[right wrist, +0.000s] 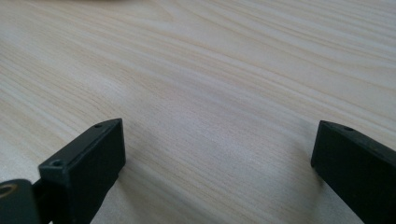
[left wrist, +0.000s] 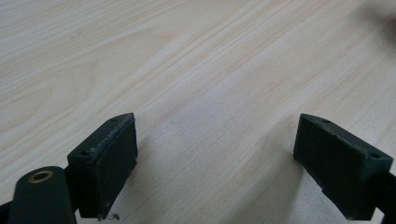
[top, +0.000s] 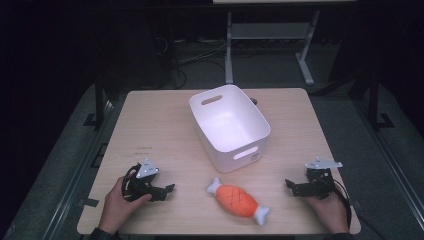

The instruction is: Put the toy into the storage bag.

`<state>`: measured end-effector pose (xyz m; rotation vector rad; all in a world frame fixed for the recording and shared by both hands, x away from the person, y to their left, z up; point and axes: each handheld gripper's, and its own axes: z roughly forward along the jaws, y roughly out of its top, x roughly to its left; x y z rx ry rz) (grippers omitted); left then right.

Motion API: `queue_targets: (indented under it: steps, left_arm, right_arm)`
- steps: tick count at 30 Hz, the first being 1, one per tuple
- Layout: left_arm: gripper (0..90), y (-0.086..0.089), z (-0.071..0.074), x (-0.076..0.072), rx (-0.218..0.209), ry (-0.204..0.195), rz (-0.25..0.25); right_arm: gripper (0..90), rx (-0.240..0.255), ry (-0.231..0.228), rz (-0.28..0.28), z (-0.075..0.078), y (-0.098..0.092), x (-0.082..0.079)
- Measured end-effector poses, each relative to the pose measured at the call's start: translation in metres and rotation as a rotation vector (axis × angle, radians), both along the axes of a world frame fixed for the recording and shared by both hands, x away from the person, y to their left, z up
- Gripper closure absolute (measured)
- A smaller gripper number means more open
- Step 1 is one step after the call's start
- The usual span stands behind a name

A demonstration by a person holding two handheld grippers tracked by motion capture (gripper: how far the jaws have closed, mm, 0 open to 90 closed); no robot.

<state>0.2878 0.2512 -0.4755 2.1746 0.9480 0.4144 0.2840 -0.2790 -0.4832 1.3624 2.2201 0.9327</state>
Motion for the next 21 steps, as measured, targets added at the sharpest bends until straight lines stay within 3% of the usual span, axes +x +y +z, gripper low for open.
queue_targets:
  steps: [9, 11, 12, 21]
  left_arm:
    - [12.8, -0.0008, 0.0, -0.0001, 0.0, 0.0, 0.01]
    - [12.7, -0.0015, -0.0001, -0.0004, -0.003, 0.0, 0.02]
    - [12.8, -0.0018, -0.0002, -0.0006, -0.003, -0.001, 0.024]
    - [12.8, -0.0018, -0.0002, -0.0006, -0.004, -0.001, 0.025]
  right_arm:
    - [2.7, 0.0, -0.001, -0.002, 0.0001, 0.0, -0.0005]
    - [2.8, -0.004, 0.009, 0.0, 0.001, 0.0001, -0.0007]
    - [2.8, -0.014, 0.035, 0.003, 0.0033, 0.0012, -0.0003]
    - [5.8, -0.019, 0.07, 0.028, 0.0092, 0.0038, -0.0004]
